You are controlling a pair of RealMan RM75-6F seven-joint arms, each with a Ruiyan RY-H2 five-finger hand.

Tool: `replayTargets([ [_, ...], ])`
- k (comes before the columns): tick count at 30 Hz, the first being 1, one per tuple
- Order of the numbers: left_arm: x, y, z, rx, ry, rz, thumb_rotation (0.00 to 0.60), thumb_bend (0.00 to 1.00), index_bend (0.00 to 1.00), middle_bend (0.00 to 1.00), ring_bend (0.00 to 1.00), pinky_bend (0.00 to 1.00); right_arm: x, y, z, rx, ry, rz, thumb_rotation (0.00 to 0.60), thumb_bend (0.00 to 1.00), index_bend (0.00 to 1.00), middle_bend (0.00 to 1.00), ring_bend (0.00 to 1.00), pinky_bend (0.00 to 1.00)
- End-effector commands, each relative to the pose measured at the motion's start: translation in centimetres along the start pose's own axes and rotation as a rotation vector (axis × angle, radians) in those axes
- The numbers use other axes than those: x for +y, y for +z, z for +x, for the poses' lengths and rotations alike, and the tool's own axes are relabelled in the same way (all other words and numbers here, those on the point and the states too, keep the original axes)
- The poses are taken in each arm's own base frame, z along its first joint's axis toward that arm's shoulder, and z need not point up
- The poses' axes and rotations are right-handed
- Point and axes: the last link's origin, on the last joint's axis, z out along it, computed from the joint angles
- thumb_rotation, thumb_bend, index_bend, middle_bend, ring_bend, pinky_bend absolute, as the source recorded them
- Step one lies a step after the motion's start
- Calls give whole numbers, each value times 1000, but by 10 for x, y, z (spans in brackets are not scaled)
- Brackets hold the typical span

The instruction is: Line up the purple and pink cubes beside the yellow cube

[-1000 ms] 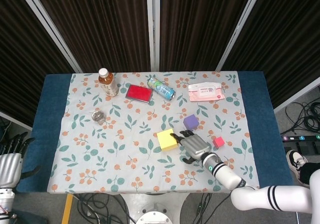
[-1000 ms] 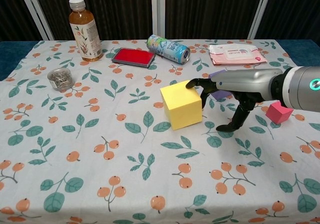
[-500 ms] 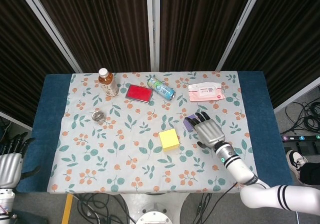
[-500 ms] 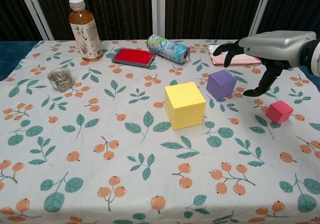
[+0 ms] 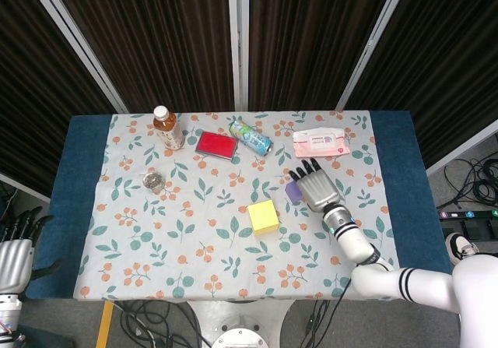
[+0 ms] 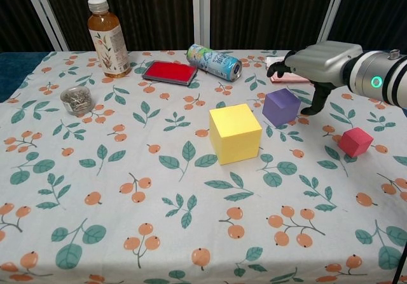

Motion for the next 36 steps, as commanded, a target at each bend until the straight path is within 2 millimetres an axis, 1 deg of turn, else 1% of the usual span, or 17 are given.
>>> replayTargets([
  [1,0,1,0,-3,0,0,600,31,250,184,93,127,-4,7,-5,-8,-8,-5,600,153,157,157,0,0],
  [4,-1,0,0,-4,-2,3,600,31,250,183,93,127,-5,12,-8,-10,-3,-12,600,153,201,165,0,0],
  [11,-3,0,0,-6,-1,8,600,31,250,184,93,127,-7,21,-16,-20,20,-27,600,152,265,185,0,0],
  [18,-4,0,-1,-5,-1,12,600,30,250,184,93,127,-5,24,-18,-5,37,-41,600,184,371,201,0,0],
  [22,-5,0,-1,-2,0,13,600,31,250,184,93,127,0,18,-17,2,46,-50,600,197,415,202,0,0],
  [25,-5,0,-2,-5,0,12,600,31,250,184,93,127,5,9,-16,-5,71,-56,600,199,446,201,0,0],
  [29,-4,1,-2,-5,-1,6,600,30,250,184,93,127,8,-2,-11,-25,129,-52,600,198,449,195,0,0],
  [32,-3,2,-2,-4,-2,1,600,31,250,184,93,127,7,-8,-7,-38,151,-44,600,199,449,189,0,0],
  [36,-3,1,-2,-3,-3,-1,600,31,250,184,93,127,-1,-13,-3,-60,170,-27,600,198,449,183,0,0],
])
